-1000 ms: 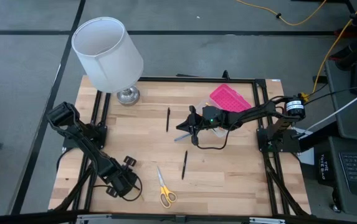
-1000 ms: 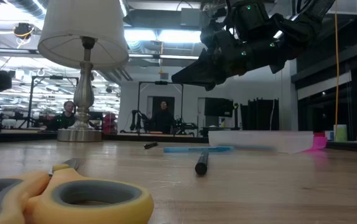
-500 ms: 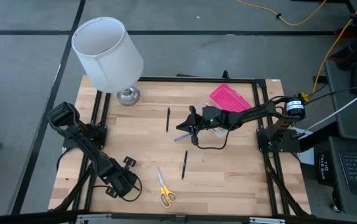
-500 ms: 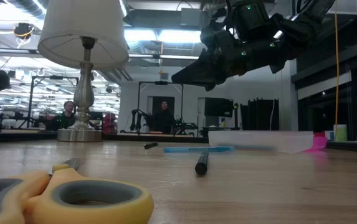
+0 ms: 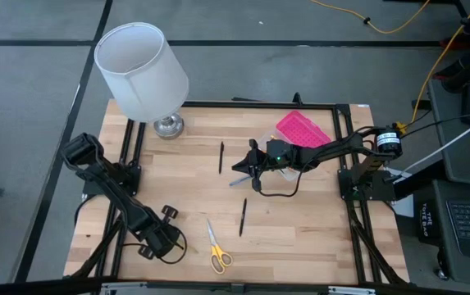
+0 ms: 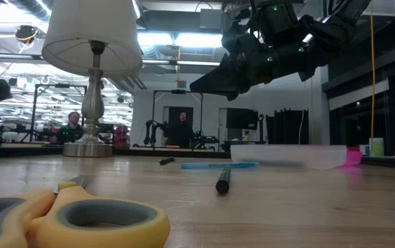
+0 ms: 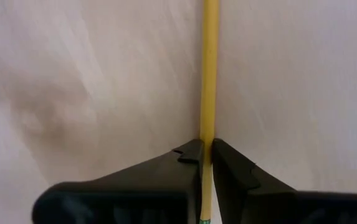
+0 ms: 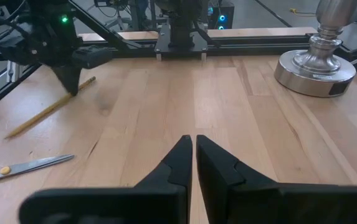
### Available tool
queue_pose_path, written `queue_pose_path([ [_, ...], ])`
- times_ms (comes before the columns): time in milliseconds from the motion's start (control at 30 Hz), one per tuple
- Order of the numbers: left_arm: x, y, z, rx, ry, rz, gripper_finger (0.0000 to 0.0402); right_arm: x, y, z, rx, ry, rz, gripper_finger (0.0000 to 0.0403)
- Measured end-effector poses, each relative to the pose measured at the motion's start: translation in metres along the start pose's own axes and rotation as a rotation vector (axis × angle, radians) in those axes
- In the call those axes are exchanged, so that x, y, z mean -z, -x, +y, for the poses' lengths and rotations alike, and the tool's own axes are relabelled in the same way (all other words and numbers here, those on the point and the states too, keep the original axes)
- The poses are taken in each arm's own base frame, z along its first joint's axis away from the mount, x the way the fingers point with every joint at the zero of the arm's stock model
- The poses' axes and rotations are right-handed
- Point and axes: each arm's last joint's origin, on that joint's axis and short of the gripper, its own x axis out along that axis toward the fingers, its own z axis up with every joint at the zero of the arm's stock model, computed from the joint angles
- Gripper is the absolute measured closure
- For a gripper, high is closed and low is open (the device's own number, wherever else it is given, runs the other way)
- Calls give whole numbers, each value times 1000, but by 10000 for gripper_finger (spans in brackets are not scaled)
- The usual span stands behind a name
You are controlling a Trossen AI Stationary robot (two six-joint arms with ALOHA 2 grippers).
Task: Pick & place school supplies into a supply box
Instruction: Put the yellow pencil into the pink supply box
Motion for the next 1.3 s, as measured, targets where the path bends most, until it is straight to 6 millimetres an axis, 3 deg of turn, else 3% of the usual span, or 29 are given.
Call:
queue_pose_path([
  [367, 7, 45, 9, -39, 11, -148, 386, 0, 0, 0, 0, 0, -1, 375],
  [700, 16, 94, 24, -197, 10, -415, 386, 0, 0, 0, 0, 6, -1, 375],
  [933, 20, 121, 52, -356, 113, -574, 386, -1, 0, 0, 1, 33, -6, 375],
  [1100, 15, 131, 74, -339, 159, -632, 386, -1, 0, 0, 1, 34, -6, 375],
  [1300, 7, 117, 101, -282, 91, -762, 386, -1, 0, 0, 0, 6, -11, 375],
])
